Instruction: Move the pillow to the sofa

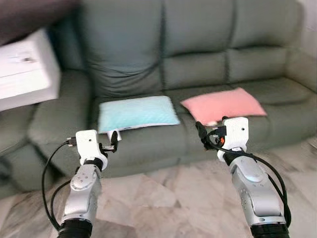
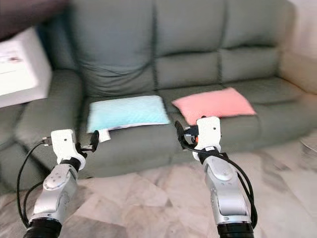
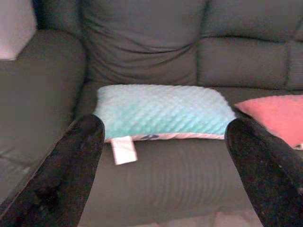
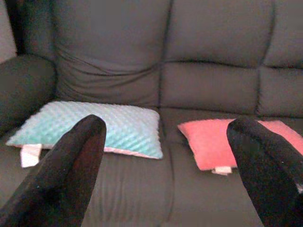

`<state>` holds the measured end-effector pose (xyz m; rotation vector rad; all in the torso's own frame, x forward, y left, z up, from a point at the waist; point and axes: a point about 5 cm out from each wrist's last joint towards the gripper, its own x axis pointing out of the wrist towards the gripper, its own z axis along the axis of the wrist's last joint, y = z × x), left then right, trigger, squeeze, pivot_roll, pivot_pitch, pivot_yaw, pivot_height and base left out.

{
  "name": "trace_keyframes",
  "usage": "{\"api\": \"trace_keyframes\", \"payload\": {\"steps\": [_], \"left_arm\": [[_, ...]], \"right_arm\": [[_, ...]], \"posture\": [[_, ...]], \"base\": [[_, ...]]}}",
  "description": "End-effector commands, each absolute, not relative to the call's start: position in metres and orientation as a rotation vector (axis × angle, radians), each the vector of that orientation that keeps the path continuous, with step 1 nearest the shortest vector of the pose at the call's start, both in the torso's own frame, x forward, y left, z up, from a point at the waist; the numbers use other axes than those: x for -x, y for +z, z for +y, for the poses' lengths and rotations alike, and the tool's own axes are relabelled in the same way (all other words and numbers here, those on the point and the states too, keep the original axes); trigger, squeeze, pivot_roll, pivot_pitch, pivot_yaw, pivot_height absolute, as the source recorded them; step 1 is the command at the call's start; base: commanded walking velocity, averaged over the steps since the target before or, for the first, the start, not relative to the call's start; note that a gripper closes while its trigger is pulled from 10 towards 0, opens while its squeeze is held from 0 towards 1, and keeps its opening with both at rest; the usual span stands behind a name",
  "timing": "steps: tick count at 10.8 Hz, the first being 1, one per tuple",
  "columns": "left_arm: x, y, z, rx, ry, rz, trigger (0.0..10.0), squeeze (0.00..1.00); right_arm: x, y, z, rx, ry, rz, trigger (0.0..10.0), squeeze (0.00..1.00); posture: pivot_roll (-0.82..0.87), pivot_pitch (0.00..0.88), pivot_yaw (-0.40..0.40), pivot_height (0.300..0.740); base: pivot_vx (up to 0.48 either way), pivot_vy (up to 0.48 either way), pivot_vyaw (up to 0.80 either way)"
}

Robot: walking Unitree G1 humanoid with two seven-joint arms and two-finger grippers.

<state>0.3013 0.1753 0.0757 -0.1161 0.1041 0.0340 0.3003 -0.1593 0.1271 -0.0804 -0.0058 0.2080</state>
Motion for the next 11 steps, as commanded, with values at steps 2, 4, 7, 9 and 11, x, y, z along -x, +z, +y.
{"api": "trace_keyframes", "payload": {"steps": [2,4,7,9,11], "left_arm": [[-0.3037,0.0765,0.1713,0.125,0.013,0.092,10.0,0.00],[-0.3040,0.0759,0.1693,0.154,-0.004,0.095,10.0,0.00],[-0.3042,0.0761,0.1670,0.175,-0.025,0.086,10.0,0.00],[-0.3036,0.0758,0.1657,0.185,-0.039,0.085,10.0,0.00],[-0.3030,0.0751,0.1654,0.186,-0.043,0.085,10.0,0.00]], "right_arm": [[-0.3014,0.1267,-0.1633,0.096,0.197,0.005,10.0,0.00],[-0.3020,0.1270,-0.1641,0.099,0.195,0.008,10.0,0.00],[-0.3020,0.1262,-0.1616,0.100,0.205,0.013,10.0,0.00],[-0.3017,0.1260,-0.1616,0.100,0.206,0.015,10.0,0.00],[-0.3011,0.1260,-0.1616,0.101,0.209,0.015,10.0,0.00]], "posture": [[-0.22,0.002,-0.023,0.740],[-0.22,0.001,-0.024,0.740],[-0.23,0.000,-0.025,0.740],[-0.23,0.002,-0.026,0.740],[-0.23,0.004,-0.026,0.740]], "base": [[0.000,0.000,-0.76],[0.000,0.000,-0.76],[0.000,0.000,-0.76],[0.000,0.000,-0.76],[0.000,0.000,-0.76]]}}
